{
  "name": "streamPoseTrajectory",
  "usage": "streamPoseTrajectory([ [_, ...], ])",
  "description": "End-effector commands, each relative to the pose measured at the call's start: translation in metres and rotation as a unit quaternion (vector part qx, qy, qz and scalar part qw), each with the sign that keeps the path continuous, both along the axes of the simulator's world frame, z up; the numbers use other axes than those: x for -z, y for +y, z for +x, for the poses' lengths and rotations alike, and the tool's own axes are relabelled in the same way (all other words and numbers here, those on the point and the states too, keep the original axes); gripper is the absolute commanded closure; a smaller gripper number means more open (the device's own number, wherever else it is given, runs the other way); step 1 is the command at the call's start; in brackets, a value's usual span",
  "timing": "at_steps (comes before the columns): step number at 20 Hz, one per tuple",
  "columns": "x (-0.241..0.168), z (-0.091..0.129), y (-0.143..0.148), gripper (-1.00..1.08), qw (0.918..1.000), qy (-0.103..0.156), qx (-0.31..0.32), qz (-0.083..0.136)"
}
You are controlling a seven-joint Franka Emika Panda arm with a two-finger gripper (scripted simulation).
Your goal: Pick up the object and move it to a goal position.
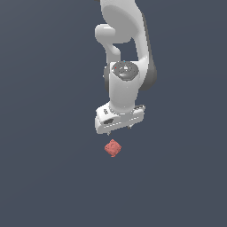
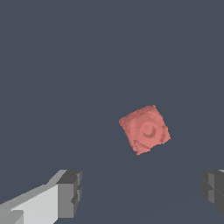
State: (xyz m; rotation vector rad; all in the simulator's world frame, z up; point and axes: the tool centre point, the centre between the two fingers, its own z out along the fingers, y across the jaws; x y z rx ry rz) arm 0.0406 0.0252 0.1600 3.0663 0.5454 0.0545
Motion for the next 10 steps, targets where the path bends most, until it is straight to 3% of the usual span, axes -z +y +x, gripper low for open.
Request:
streamPoseTrajectory([
  [1,0.009,0.005,-0.003,-0.92,0.9995,0.003,-0.031,-0.001],
  [10,0.041,0.022,-0.016,-0.92,0.9903,0.014,-0.138,0.001],
])
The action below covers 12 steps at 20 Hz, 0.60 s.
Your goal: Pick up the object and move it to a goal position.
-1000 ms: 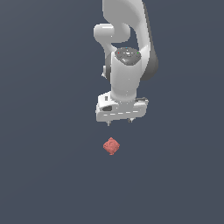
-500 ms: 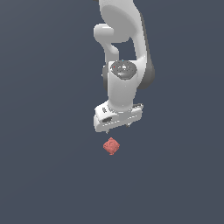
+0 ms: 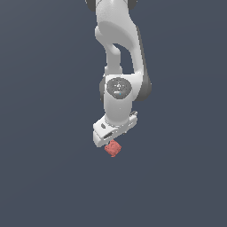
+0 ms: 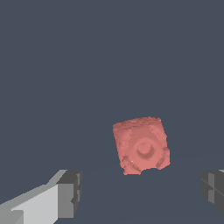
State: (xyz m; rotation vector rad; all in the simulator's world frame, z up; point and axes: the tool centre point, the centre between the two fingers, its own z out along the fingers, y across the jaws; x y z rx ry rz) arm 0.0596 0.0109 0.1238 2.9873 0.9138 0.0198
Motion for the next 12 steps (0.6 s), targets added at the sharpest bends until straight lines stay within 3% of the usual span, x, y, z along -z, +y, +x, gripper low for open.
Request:
streamPoseTrajectory([
  [1,0.009,0.004,-0.003,-0.92,0.9996,0.003,-0.028,0.001],
  [12,0.031,0.013,-0.013,-0.92,0.9951,0.009,-0.099,0.005],
])
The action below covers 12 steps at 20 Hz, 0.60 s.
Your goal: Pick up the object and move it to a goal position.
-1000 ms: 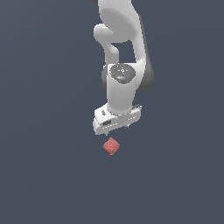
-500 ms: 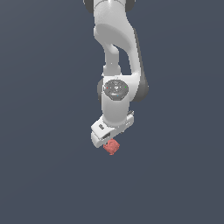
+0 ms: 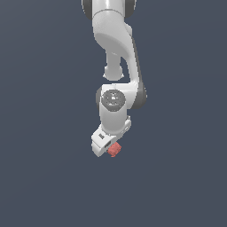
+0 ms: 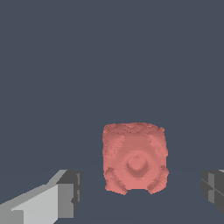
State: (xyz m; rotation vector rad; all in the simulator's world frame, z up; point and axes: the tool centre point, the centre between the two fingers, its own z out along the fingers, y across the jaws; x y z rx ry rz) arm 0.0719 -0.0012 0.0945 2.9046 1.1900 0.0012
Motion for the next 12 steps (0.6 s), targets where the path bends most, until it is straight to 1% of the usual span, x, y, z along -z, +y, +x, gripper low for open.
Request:
streamPoseTrajectory([
  [1,0.003,0.001,-0.001,-0.92,1.0,0.0,-0.01,0.001],
  [8,0.006,0.001,-0.002,-0.92,0.9999,0.001,-0.012,0.001],
  [12,0.018,0.001,-0.002,-0.92,0.9999,0.001,-0.013,0.001],
])
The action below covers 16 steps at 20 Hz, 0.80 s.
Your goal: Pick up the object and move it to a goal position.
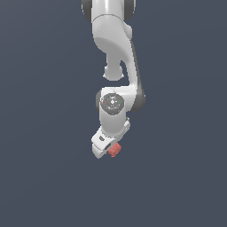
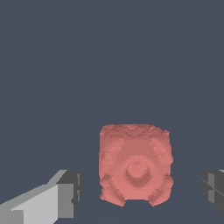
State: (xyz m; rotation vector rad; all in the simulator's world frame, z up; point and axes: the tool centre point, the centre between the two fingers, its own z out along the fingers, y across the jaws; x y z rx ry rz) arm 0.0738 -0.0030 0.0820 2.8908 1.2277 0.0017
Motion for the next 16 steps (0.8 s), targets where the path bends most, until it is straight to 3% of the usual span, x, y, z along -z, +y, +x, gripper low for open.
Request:
streamPoseTrajectory([
  [1,0.011,-0.001,0.0,-0.92,1.0,0.001,0.0,0.0],
  [12,0.042,0.0,0.0,-0.92,1.0,0.001,-0.002,0.0],
  [13,0.042,0.0,0.0,1.08,1.0,0.001,-0.002,0.0],
  [16,0.042,0.0,0.0,1.08,1.0,0.001,-0.002,0.0],
])
